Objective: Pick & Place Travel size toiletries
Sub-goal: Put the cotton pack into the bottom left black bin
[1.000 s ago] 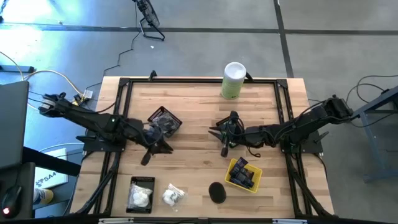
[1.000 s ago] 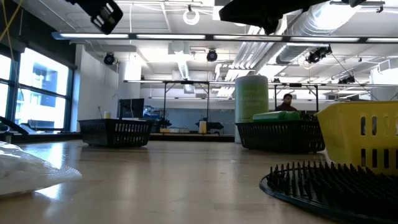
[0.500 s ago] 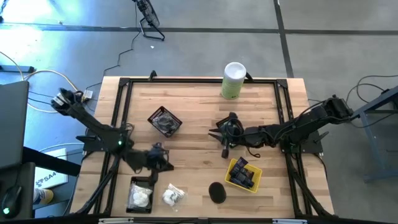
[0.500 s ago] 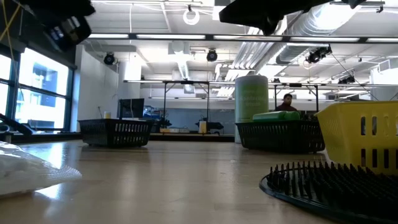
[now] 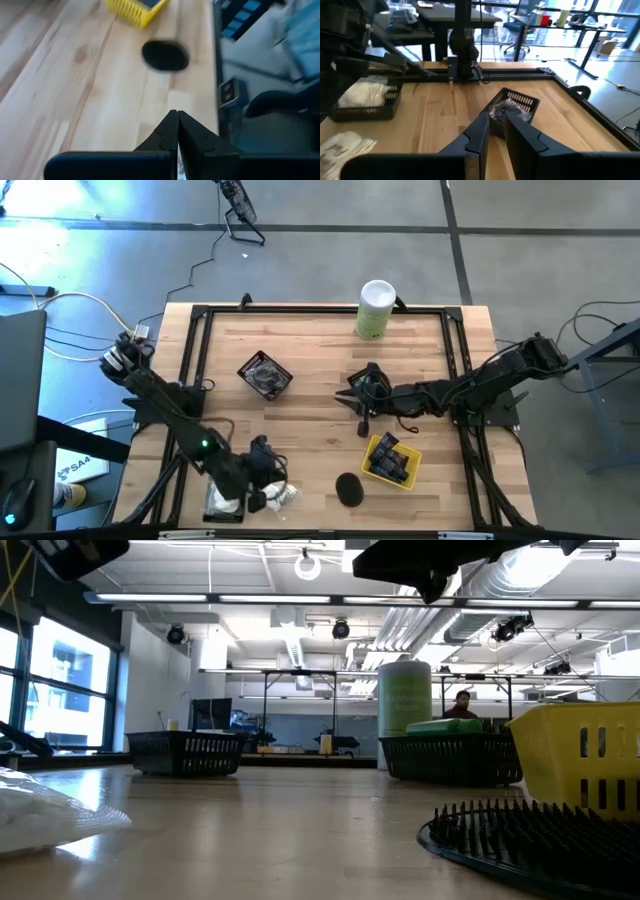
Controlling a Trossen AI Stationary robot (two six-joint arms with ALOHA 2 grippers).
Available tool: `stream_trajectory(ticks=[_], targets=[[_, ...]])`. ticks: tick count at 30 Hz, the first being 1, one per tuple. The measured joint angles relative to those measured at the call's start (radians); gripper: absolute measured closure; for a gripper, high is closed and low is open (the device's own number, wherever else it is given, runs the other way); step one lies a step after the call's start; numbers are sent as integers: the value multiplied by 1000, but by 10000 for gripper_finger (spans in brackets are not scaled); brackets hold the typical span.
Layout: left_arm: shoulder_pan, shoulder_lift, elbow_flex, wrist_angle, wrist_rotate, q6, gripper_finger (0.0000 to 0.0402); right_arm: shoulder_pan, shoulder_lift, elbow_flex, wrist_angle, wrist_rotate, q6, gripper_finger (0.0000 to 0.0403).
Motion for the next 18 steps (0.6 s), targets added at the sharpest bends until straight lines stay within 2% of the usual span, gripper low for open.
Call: stream_trajectory(ticks=[7,18], targets=[[-36,157,170,-326,49,-201,401,0,0,0,-55,-91,5,348],[-81,335,422,-473,74,-229,401,0,1,0,-62,-126,4,348]])
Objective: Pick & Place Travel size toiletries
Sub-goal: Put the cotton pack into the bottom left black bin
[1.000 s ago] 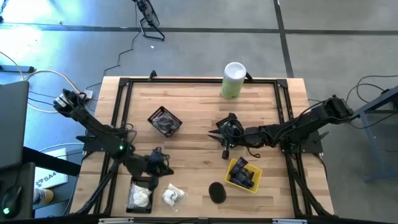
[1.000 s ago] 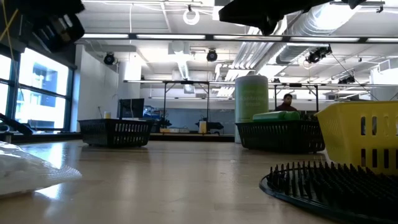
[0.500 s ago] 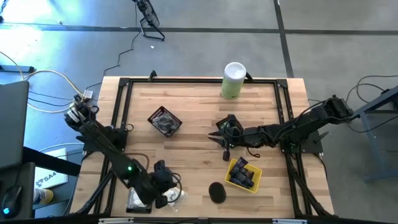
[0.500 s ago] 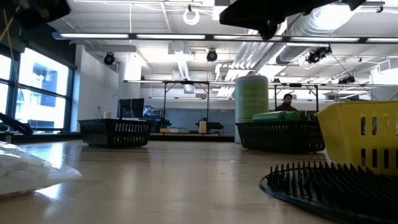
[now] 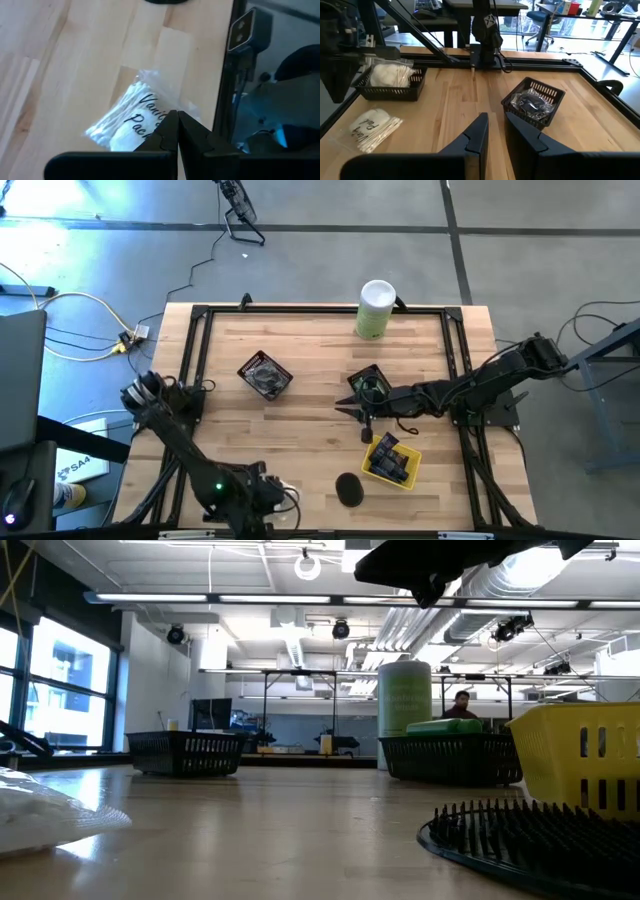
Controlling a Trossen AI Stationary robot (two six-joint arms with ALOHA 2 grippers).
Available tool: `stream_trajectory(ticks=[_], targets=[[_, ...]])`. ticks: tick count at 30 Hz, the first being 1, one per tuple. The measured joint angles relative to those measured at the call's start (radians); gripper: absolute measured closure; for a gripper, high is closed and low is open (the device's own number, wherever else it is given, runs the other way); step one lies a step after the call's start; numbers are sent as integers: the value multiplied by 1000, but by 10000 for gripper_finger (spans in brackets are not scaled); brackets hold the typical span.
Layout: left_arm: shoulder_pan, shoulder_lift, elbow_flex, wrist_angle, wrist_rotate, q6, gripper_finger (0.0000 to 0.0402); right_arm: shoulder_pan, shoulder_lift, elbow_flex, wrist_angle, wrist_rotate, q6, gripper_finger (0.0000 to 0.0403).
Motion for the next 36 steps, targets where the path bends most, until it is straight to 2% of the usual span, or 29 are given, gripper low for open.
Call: stream_trajectory(ticks=[9,14,24,31,36], targets=[[-1,80,86,-31,55,-8,401,0,0,0,-9,0,-1,348],[-15,100,90,-8,85,-78,401,0,0,0,-35,0,-1,348],[-76,120,90,48,57,-185,401,0,0,0,-38,0,12,348],[-85,161,90,88,40,-187,401,0,0,0,-45,0,71,348],[-85,177,90,43,43,-158,401,0,0,0,-46,0,71,348]])
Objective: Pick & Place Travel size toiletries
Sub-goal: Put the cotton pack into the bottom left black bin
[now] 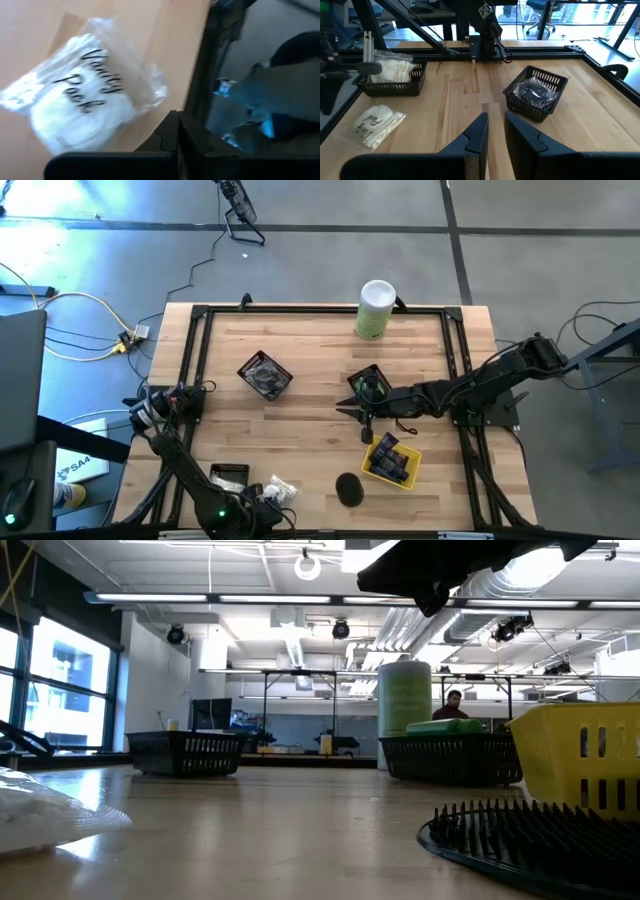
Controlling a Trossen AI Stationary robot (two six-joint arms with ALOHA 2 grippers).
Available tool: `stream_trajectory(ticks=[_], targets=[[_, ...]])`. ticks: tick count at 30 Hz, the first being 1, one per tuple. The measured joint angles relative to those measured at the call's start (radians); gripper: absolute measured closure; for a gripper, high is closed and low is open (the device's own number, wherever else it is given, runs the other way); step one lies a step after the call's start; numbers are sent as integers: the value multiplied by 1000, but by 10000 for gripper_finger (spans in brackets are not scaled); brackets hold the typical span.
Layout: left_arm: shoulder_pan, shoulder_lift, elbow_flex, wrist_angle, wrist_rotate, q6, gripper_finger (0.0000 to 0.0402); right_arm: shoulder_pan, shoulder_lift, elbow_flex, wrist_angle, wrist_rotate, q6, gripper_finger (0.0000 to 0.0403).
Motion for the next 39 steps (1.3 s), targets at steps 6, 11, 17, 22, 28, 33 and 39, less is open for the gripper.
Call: stream_trajectory(ticks=[6,11,17,22,28,33,39], targets=[[1,0,0,-42,44,39,401,-1,0,0,0,4,0,348],[1,0,0,-44,52,65,401,-1,0,0,0,6,0,348],[9,0,-2,-47,41,140,384,0,0,0,0,8,0,348],[22,0,-3,-47,41,176,326,0,0,0,-1,8,0,348],[31,0,-3,-43,40,196,248,0,0,0,-33,8,0,348],[53,0,-3,7,39,194,202,0,0,0,-63,8,4,348],[74,21,-3,64,44,191,192,0,0,0,-64,8,5,348]])
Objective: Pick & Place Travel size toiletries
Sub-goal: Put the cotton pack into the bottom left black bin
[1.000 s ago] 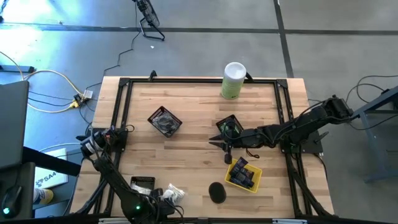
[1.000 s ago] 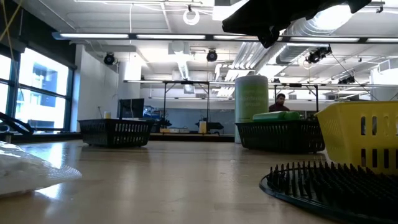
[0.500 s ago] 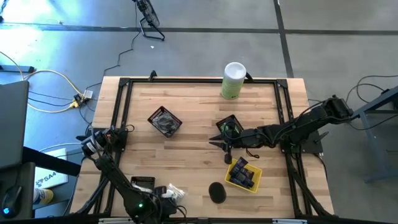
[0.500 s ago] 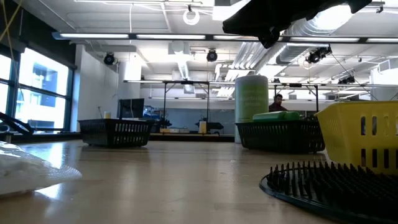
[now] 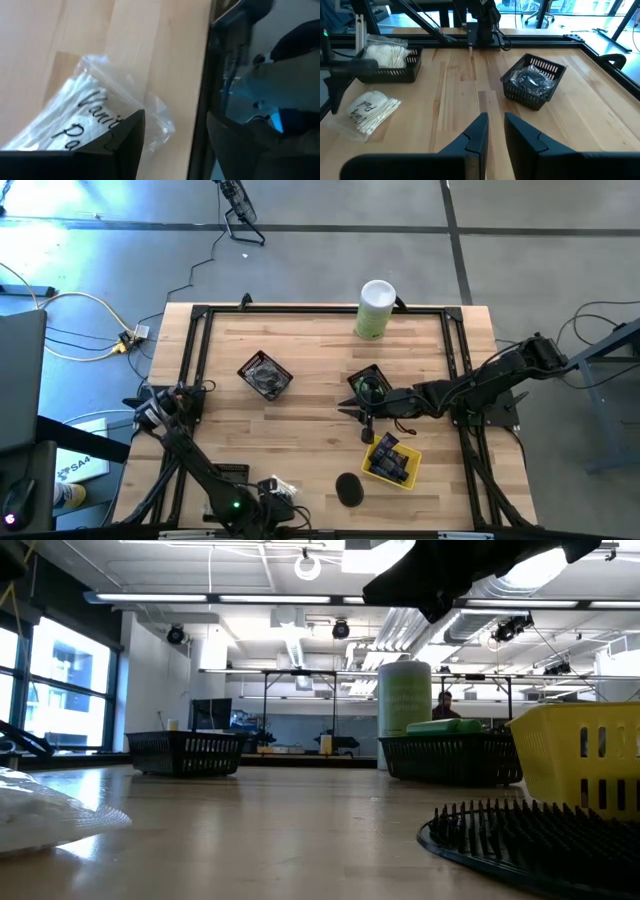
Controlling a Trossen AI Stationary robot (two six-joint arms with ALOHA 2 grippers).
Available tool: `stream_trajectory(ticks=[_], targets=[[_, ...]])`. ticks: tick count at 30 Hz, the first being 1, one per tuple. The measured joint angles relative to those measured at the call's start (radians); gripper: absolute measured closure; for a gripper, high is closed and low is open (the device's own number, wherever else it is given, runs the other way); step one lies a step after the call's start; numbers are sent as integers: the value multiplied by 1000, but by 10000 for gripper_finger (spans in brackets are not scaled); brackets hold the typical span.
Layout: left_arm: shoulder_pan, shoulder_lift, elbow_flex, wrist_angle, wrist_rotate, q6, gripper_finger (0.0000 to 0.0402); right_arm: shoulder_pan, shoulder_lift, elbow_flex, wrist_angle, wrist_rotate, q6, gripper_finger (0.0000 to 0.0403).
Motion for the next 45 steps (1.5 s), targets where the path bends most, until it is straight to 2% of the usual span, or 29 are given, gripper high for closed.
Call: stream_trajectory(ticks=[5,17,33,36,45], targets=[[0,34,-1,27,30,-3,192,0,0,0,-2,0,0,348],[0,48,-2,-35,28,-10,192,0,0,0,-3,0,0,348],[0,66,-1,-22,15,-11,195,0,0,0,-2,0,0,348],[0,66,-1,-22,15,-11,214,0,0,0,-2,0,0,348],[0,66,-1,-22,15,-6,305,0,0,0,-2,0,0,348]])
